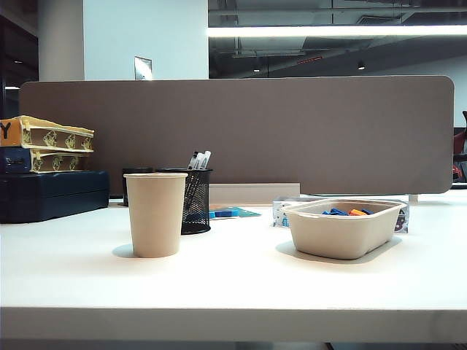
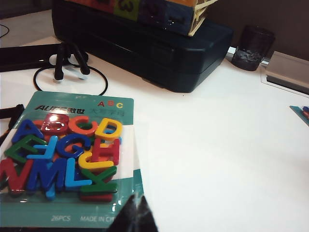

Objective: Pick up one pen and put it in the pen container.

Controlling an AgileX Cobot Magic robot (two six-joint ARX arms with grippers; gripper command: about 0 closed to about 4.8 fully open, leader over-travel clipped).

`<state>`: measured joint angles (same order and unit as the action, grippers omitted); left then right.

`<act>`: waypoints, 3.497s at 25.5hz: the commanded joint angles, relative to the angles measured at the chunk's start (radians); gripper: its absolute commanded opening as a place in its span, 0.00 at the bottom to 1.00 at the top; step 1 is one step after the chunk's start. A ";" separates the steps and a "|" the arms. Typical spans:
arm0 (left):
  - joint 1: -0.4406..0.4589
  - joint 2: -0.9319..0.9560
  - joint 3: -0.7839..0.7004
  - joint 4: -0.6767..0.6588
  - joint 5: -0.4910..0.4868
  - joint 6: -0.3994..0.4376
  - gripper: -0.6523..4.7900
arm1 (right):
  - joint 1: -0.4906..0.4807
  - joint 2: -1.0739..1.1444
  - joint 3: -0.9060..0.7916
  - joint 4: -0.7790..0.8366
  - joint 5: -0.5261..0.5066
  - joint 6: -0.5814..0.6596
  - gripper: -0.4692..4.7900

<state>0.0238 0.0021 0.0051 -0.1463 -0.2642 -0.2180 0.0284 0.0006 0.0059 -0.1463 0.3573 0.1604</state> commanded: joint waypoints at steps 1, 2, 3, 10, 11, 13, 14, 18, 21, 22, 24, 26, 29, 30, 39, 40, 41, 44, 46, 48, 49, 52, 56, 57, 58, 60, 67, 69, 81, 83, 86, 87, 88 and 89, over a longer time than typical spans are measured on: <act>0.000 0.000 0.002 -0.010 -0.002 0.000 0.11 | 0.003 -0.004 -0.005 0.016 0.003 0.001 0.09; 0.000 0.000 0.002 -0.010 -0.002 0.001 0.11 | 0.003 -0.004 -0.005 0.016 0.003 0.001 0.09; 0.000 0.000 0.002 -0.010 -0.002 0.001 0.11 | 0.003 -0.004 -0.005 0.016 0.003 0.001 0.09; 0.000 0.000 0.002 -0.010 -0.002 0.000 0.11 | 0.003 -0.004 -0.005 0.016 0.003 0.001 0.09; 0.000 0.000 0.002 -0.010 -0.002 0.001 0.11 | 0.003 -0.004 -0.005 0.016 0.003 0.001 0.09; 0.000 0.000 0.002 -0.010 -0.002 0.001 0.11 | 0.003 -0.004 -0.005 0.016 0.003 0.001 0.09; 0.000 0.000 0.002 -0.010 -0.002 0.001 0.11 | 0.003 -0.004 -0.005 0.016 0.003 0.001 0.09; 0.000 0.000 0.002 -0.010 -0.001 0.001 0.11 | 0.003 -0.004 -0.005 0.021 0.002 -0.004 0.09; 0.000 0.000 0.003 -0.008 0.001 0.002 0.11 | 0.003 -0.004 -0.005 0.040 -0.009 -0.004 0.09; 0.000 0.000 0.003 -0.001 0.000 0.005 0.11 | 0.003 -0.004 -0.004 0.054 -0.014 -0.004 0.09; 0.000 0.000 0.003 0.053 0.001 0.008 0.11 | 0.003 -0.004 -0.004 0.109 -0.036 -0.004 0.09; 0.000 0.000 0.003 0.127 0.024 0.008 0.11 | 0.003 -0.004 -0.003 0.167 -0.072 -0.004 0.09; 0.000 0.000 0.003 0.229 0.102 0.008 0.11 | 0.003 -0.004 -0.003 0.218 -0.145 -0.004 0.09; 0.000 0.000 0.003 0.244 0.124 0.008 0.11 | 0.003 -0.004 -0.003 0.221 -0.165 -0.004 0.09; 0.000 0.000 0.004 0.266 0.193 0.048 0.11 | 0.004 -0.004 -0.003 0.234 -0.229 -0.005 0.09; 0.000 0.000 0.004 0.266 0.200 0.069 0.11 | 0.003 -0.004 -0.003 0.234 -0.229 -0.005 0.09; 0.000 0.000 0.004 0.266 0.201 0.105 0.11 | 0.004 -0.004 -0.003 0.234 -0.229 -0.012 0.09; 0.000 0.000 0.004 0.266 0.201 0.144 0.11 | 0.004 -0.004 -0.003 0.234 -0.229 -0.012 0.09; 0.000 0.000 0.004 0.266 0.201 0.144 0.11 | 0.004 -0.004 -0.003 0.235 -0.230 -0.016 0.09; 0.000 0.000 0.004 0.267 0.201 0.144 0.11 | 0.004 -0.004 -0.003 0.241 -0.244 -0.043 0.09; 0.000 0.000 0.004 0.267 0.201 0.144 0.11 | 0.004 -0.004 -0.003 0.244 -0.257 -0.082 0.09; 0.000 0.000 0.004 0.267 0.201 0.145 0.11 | 0.004 -0.004 -0.003 0.246 -0.275 -0.114 0.09; 0.000 0.000 0.004 0.266 0.221 0.215 0.11 | 0.004 -0.004 -0.003 0.265 -0.275 -0.114 0.09; 0.000 0.000 0.004 0.266 0.238 0.254 0.11 | 0.004 -0.004 -0.003 0.277 -0.275 -0.114 0.09; 0.000 0.000 0.004 0.266 0.247 0.266 0.11 | 0.004 -0.004 -0.002 0.281 -0.275 -0.114 0.09; 0.000 0.000 0.004 0.264 0.254 0.270 0.11 | 0.004 -0.004 -0.002 0.280 -0.275 -0.114 0.09; 0.000 0.000 0.003 0.256 0.254 0.270 0.11 | 0.003 -0.004 -0.003 0.277 -0.274 -0.113 0.09; 0.000 0.000 0.003 0.256 0.254 0.270 0.11 | 0.003 -0.004 -0.003 0.277 -0.274 -0.113 0.09; 0.000 0.000 0.003 0.256 0.254 0.270 0.11 | 0.003 -0.004 -0.003 0.277 -0.274 -0.113 0.09; 0.000 0.000 0.003 0.256 0.254 0.270 0.11 | 0.003 -0.004 -0.003 0.277 -0.274 -0.113 0.09; 0.000 0.000 0.003 0.256 0.254 0.270 0.11 | 0.003 -0.004 -0.003 0.277 -0.274 -0.113 0.09; 0.000 0.000 0.003 0.256 0.254 0.270 0.11 | 0.003 -0.004 -0.003 0.277 -0.274 -0.113 0.09; 0.000 0.000 0.003 0.256 0.254 0.270 0.11 | 0.003 -0.004 -0.003 0.277 -0.274 -0.113 0.09; 0.000 0.000 0.003 0.256 0.254 0.270 0.11 | 0.003 -0.004 -0.003 0.277 -0.274 -0.113 0.09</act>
<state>0.0238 0.0017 0.0044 0.1013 -0.0147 0.0521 0.0299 0.0006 0.0059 0.1154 0.0849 0.0505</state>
